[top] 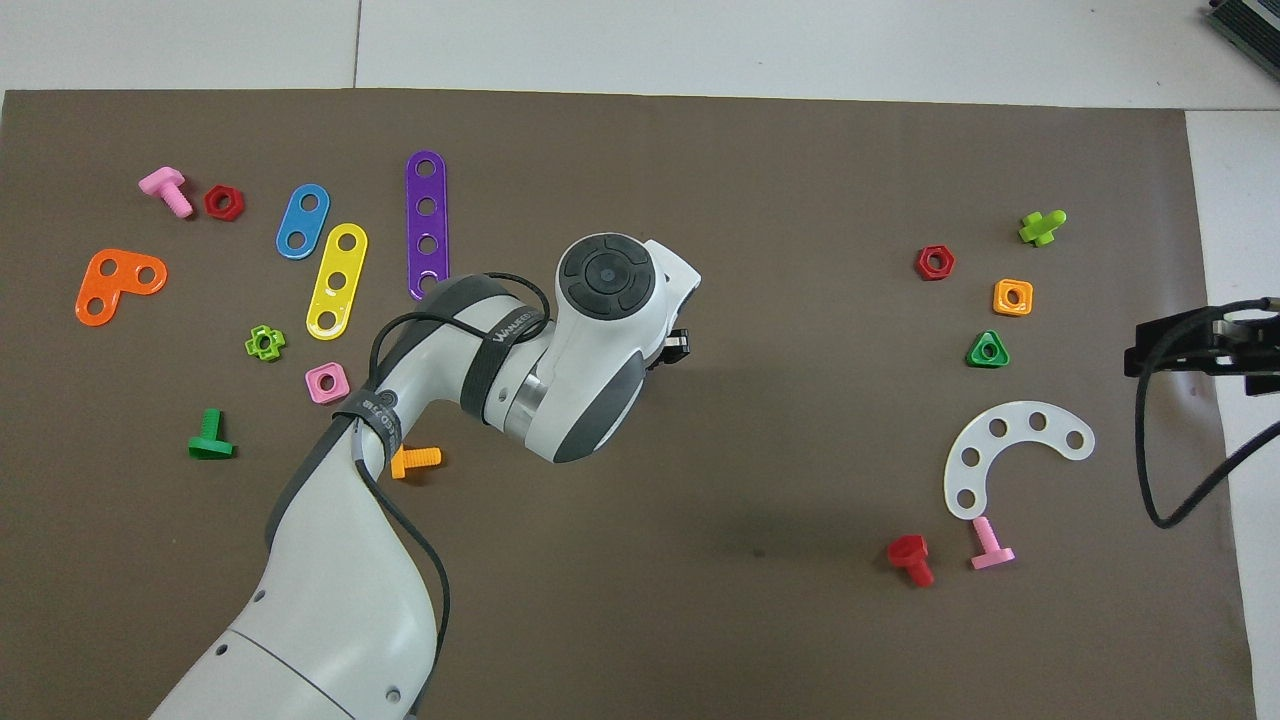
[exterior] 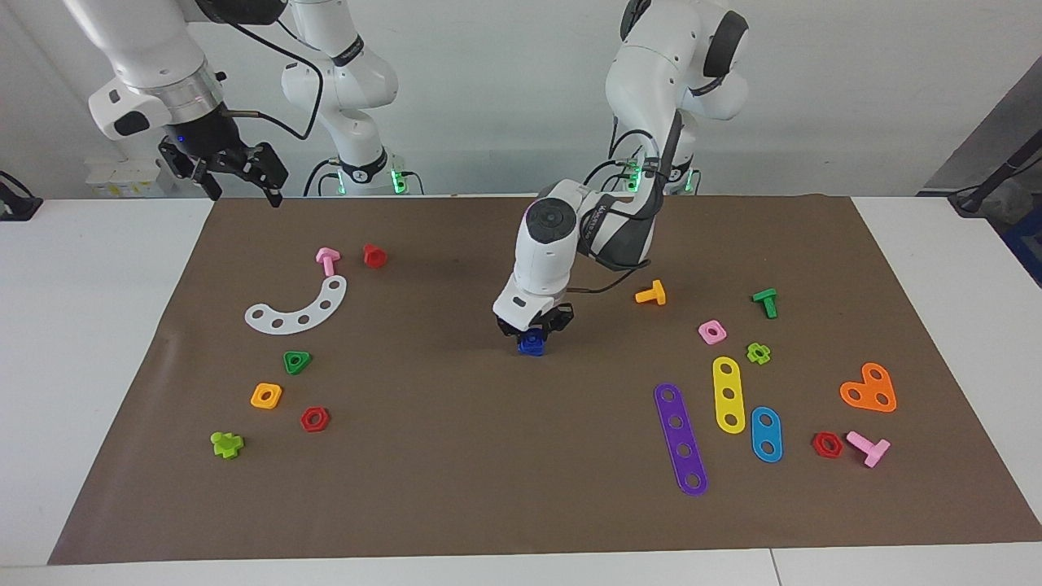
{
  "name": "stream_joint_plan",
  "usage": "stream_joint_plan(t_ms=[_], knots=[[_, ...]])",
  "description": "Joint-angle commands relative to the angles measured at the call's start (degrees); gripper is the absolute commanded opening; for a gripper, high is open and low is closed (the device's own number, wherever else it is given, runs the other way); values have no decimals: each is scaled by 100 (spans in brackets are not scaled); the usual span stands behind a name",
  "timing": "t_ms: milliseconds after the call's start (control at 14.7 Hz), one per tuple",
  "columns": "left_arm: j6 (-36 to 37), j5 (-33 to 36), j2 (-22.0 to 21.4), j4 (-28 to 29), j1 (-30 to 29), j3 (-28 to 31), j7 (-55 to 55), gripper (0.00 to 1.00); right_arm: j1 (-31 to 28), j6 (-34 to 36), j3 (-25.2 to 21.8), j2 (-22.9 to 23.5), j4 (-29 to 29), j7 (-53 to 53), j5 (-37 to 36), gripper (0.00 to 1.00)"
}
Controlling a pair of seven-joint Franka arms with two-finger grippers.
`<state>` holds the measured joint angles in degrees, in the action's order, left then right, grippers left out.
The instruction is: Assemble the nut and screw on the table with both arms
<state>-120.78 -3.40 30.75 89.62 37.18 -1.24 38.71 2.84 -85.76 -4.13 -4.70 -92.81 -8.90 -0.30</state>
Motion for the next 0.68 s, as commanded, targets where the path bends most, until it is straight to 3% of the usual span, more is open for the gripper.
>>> stream_joint_plan(t_ms=[0, 136, 341, 614], knots=[[-121, 103, 1, 29, 122, 116, 84, 88, -46, -99, 44, -136, -150, -33, 100, 100], [-77, 103, 1, 21, 122, 116, 75, 94, -46, -90, 44, -136, -159, -33, 100, 100], [133, 251, 10, -111, 87, 116, 40, 94, -46, -99, 44, -145, -159, -33, 100, 100], [616, 235, -78, -576, -544, 89, -91, 94, -46, -99, 44, -136, -150, -33, 100, 100]])
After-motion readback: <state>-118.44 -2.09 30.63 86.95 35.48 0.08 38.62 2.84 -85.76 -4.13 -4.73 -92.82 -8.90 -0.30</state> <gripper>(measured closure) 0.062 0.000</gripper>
